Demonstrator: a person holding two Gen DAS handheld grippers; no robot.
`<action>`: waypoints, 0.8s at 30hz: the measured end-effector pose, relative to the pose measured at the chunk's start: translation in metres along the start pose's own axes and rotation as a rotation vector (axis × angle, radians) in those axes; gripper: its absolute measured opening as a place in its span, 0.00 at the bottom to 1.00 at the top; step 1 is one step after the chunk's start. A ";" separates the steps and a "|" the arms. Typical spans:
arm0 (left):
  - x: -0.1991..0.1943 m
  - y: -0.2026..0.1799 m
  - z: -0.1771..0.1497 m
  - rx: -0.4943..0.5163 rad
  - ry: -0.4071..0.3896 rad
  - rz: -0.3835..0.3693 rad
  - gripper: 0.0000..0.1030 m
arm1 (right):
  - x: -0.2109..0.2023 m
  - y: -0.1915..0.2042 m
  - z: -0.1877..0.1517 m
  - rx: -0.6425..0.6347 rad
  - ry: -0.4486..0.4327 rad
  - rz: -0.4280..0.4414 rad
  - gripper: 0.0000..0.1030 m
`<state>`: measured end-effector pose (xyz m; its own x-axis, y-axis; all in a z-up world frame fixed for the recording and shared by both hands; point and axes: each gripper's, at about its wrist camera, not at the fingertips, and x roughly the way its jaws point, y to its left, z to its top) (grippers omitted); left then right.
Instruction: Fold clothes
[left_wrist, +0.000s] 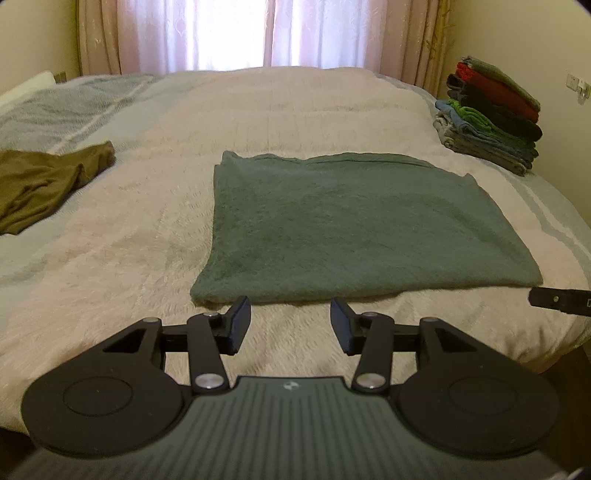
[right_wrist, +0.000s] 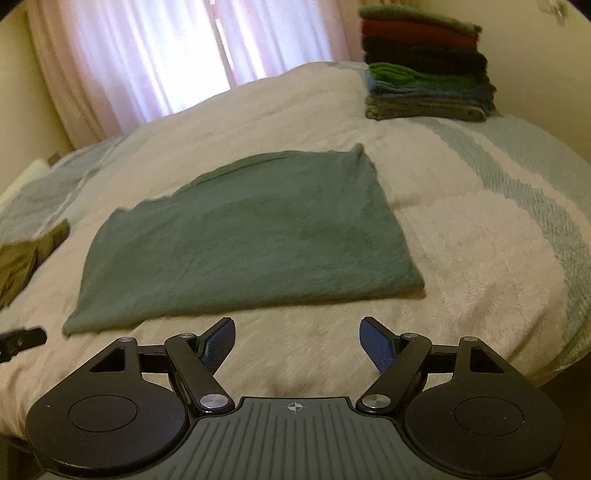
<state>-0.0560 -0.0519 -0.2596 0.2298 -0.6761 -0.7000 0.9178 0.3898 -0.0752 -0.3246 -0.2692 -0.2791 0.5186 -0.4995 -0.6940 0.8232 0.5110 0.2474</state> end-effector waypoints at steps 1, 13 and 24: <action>0.005 0.006 0.003 -0.013 0.005 -0.013 0.42 | 0.003 -0.011 0.004 0.026 -0.012 0.018 0.75; 0.079 0.080 0.036 -0.322 0.082 -0.262 0.42 | 0.097 -0.159 0.062 0.427 -0.038 0.340 0.74; 0.133 0.120 0.049 -0.508 0.126 -0.391 0.42 | 0.162 -0.189 0.090 0.442 0.159 0.549 0.42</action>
<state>0.1007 -0.1256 -0.3272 -0.1585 -0.7616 -0.6284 0.6516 0.3975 -0.6461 -0.3751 -0.5098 -0.3775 0.8719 -0.1270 -0.4729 0.4877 0.3115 0.8155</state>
